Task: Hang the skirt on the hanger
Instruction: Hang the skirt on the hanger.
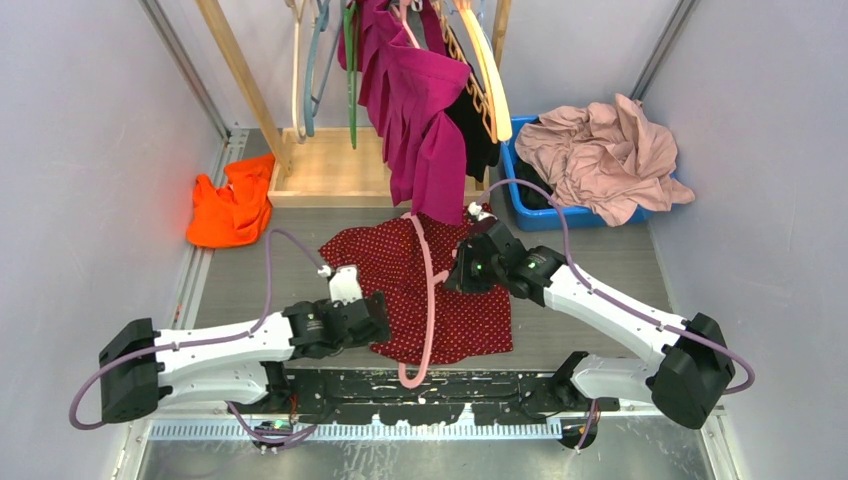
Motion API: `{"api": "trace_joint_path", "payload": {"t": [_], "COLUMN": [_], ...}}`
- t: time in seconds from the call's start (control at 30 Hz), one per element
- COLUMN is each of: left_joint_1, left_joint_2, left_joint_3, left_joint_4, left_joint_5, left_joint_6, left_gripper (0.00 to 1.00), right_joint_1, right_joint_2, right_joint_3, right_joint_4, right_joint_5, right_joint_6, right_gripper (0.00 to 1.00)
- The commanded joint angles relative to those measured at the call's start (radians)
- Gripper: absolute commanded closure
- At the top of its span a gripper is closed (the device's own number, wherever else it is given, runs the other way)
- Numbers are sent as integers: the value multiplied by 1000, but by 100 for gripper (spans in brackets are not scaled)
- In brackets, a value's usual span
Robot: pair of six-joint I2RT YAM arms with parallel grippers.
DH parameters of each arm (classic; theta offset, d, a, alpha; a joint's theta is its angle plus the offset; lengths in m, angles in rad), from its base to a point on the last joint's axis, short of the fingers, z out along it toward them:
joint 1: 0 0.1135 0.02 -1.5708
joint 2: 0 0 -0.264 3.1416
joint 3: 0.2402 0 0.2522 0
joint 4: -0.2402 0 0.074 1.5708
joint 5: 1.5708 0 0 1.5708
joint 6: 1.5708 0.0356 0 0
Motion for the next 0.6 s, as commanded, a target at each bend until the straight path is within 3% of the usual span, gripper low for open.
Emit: {"api": "trace_joint_path", "payload": {"t": [0.0, 0.13, 0.2, 0.3, 0.37, 0.4, 0.57], "left_joint_1": [4, 4, 5, 8, 10, 11, 9], "left_joint_2": [54, 145, 190, 224, 227, 225, 149], "left_joint_3": [44, 68, 63, 40, 33, 36, 47], "left_joint_4": [105, 119, 139, 175, 171, 159, 71], "left_joint_5": [-37, -38, -36, -28, -27, -28, -23], "left_joint_6": [12, 13, 5, 3, -3, -6, 1], "left_gripper": [0, 2, 10, 44, 87, 98, 100], "right_joint_1": [-5, -5, -5, -5, -5, -5, -5], "right_joint_2": [-48, -72, -88, -100, -102, -99, -77], "right_joint_3": [17, -1, -1, 14, 24, 27, 48], "right_joint_4": [-23, -21, -24, -42, -54, -59, -84], "right_joint_5": [-12, -23, -25, -28, -28, -26, 0], "right_joint_6": [-10, 1, 5, 2, -7, -10, -38], "right_gripper": [99, 99, 99, 99, 99, 99, 99]}}
